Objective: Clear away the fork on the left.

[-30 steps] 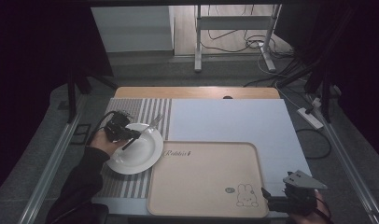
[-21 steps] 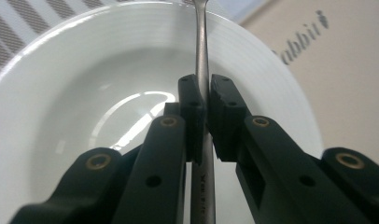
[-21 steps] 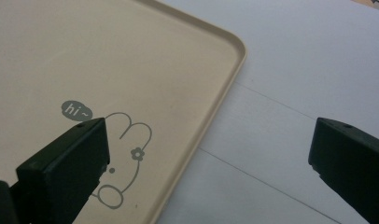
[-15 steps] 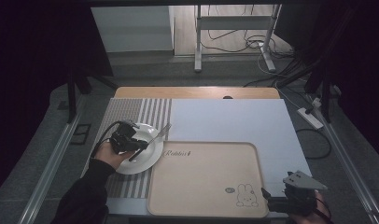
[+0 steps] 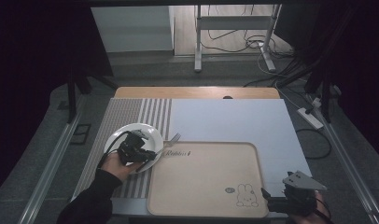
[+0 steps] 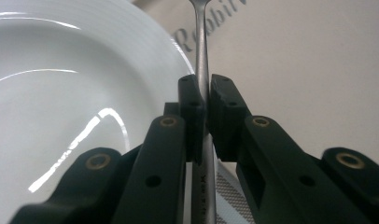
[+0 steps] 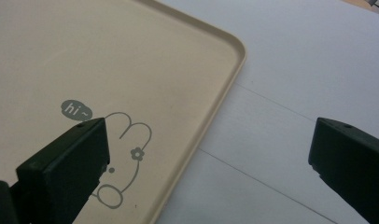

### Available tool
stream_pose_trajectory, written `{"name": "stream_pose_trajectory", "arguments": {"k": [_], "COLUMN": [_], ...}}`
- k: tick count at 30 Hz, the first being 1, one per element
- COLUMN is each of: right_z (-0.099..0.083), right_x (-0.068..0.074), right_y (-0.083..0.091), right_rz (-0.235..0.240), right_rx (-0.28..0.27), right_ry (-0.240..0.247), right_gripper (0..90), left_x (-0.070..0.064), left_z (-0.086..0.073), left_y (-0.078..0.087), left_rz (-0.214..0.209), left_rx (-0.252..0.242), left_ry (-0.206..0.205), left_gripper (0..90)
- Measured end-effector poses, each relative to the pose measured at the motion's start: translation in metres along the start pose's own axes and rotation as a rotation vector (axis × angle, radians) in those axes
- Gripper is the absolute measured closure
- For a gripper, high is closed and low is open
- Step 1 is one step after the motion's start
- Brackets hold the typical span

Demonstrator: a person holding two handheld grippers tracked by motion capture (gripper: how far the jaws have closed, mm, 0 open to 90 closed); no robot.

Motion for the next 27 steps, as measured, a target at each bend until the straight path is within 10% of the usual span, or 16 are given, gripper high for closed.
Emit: {"name": "stream_pose_trajectory", "arguments": {"k": [15, 27], "right_z": [0.000, 0.000], "right_x": [0.001, 0.002], "right_y": [0.000, 0.000], "right_rz": [-0.003, 0.000], "right_rx": [0.002, 0.000], "right_ry": [0.014, 0.019], "right_gripper": [0.0, 0.0], "left_x": [-0.053, -0.067], "left_z": [0.002, -0.010], "left_y": [-0.029, -0.050], "left_rz": [-0.053, -0.060], "left_rx": [0.015, 0.096], "left_ry": [-0.030, -0.015], "left_gripper": [83.5, 83.3]}}
Point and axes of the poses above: each handheld gripper's, and its own axes: y roughly backward along the jaws, z roughly out of its top, x roughly to its left, the point moved 4 cm from there along -y, roughly forward along the jaws, and after that the axes turned 4 degrees about -z, right-handed, at the moved point
